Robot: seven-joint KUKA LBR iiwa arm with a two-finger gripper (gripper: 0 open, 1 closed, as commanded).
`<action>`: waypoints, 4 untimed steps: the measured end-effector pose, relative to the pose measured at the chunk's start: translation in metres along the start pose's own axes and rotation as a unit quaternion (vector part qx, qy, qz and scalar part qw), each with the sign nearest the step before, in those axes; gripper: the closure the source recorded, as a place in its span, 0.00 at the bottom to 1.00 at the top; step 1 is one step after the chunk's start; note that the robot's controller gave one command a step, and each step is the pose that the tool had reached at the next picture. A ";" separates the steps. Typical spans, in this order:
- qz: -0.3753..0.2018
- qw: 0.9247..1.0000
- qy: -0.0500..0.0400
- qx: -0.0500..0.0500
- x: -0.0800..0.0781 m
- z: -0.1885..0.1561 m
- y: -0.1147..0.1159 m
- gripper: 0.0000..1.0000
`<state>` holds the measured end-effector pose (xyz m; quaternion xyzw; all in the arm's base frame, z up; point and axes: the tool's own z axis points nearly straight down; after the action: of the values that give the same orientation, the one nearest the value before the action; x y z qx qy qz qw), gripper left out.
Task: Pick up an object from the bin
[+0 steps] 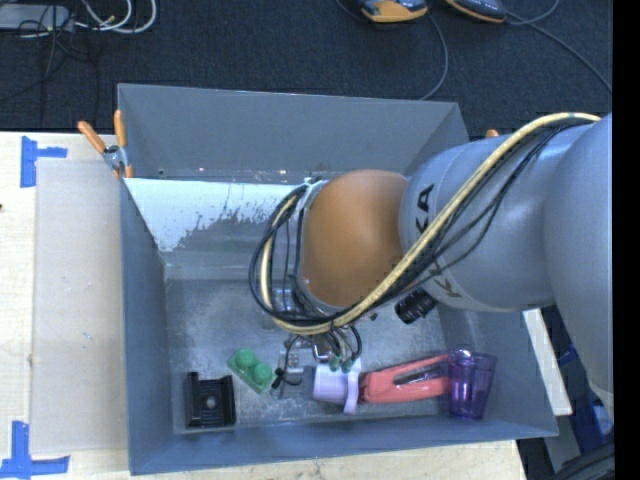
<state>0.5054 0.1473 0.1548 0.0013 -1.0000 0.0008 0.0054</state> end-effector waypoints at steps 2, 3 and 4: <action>0.011 1.000 -0.003 -0.001 -0.013 0.048 0.011 0.00; 0.020 1.000 0.000 0.000 -0.013 0.068 0.015 0.00; 0.037 0.999 0.000 0.000 -0.032 0.019 0.027 0.00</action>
Offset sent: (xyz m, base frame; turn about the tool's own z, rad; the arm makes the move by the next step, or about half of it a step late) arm 0.0137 0.0138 -0.0676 0.0287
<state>0.5368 0.1739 0.1359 -0.0358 -0.9993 0.0013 0.0055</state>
